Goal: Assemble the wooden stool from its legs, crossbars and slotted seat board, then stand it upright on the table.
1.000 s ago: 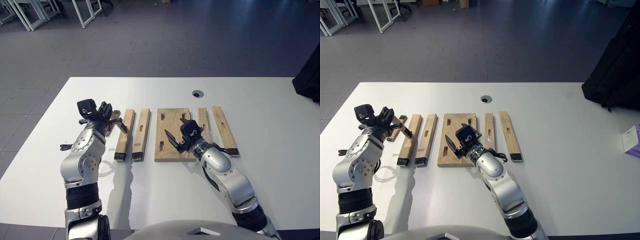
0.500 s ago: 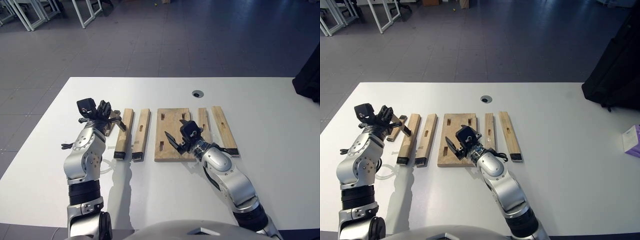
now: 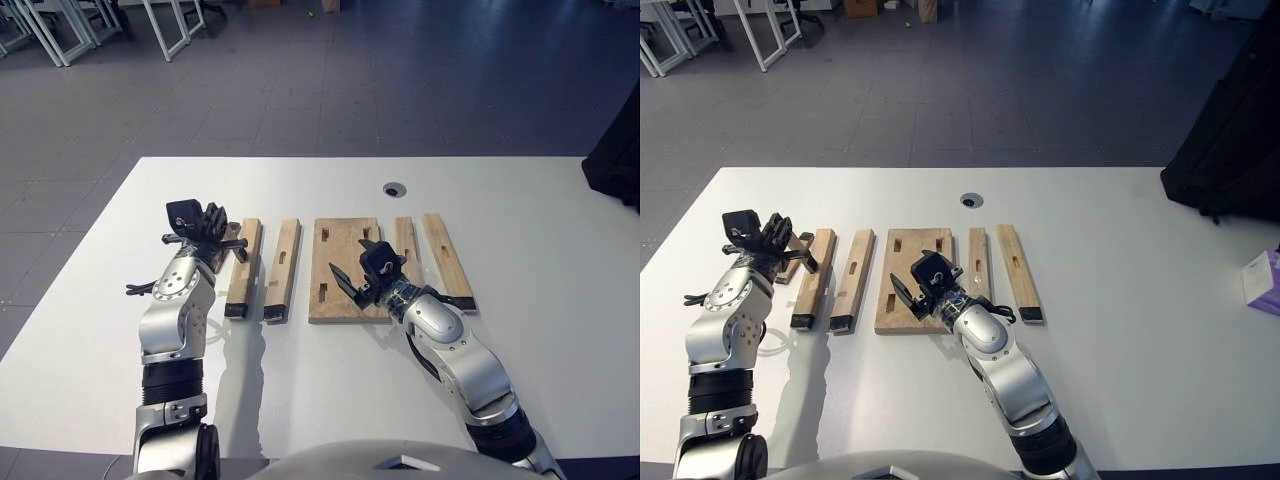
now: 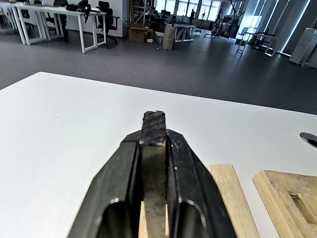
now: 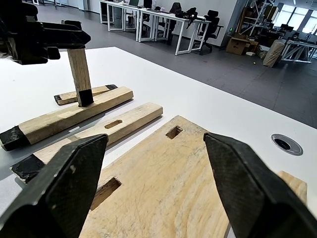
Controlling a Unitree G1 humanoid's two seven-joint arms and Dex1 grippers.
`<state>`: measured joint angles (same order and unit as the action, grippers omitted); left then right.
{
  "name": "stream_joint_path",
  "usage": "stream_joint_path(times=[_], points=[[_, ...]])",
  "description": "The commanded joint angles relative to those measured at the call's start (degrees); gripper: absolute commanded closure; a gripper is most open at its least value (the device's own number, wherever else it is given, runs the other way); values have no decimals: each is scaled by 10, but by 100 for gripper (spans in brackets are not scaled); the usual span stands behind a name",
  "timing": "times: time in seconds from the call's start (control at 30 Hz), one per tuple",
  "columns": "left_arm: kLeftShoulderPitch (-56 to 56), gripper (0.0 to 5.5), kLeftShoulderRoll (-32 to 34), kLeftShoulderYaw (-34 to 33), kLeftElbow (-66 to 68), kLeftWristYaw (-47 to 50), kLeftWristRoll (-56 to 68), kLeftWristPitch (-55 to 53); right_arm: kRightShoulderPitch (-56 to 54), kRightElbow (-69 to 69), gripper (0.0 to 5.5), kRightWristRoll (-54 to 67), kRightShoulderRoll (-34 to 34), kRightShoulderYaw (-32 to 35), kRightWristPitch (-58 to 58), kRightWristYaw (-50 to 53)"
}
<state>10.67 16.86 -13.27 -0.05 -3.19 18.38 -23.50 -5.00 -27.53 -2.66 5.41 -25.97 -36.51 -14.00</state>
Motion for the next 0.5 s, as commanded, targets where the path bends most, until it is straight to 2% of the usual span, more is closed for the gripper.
stream_joint_path(times=[0.03,0.27,0.37,0.5], points=[[-67,506,-22,17,41,0,-20,-23,-8,-4,194,-5,0,1,-9,3],[-146,506,-66,64,47,21,-61,-1,-14,1,194,-4,-4,4,-8,6],[-138,506,-68,57,34,26,-63,-4,-17,4,194,-5,-6,4,-6,9],[-111,506,-68,43,-48,29,-44,-10,-24,9,194,-5,-7,8,-2,12]])
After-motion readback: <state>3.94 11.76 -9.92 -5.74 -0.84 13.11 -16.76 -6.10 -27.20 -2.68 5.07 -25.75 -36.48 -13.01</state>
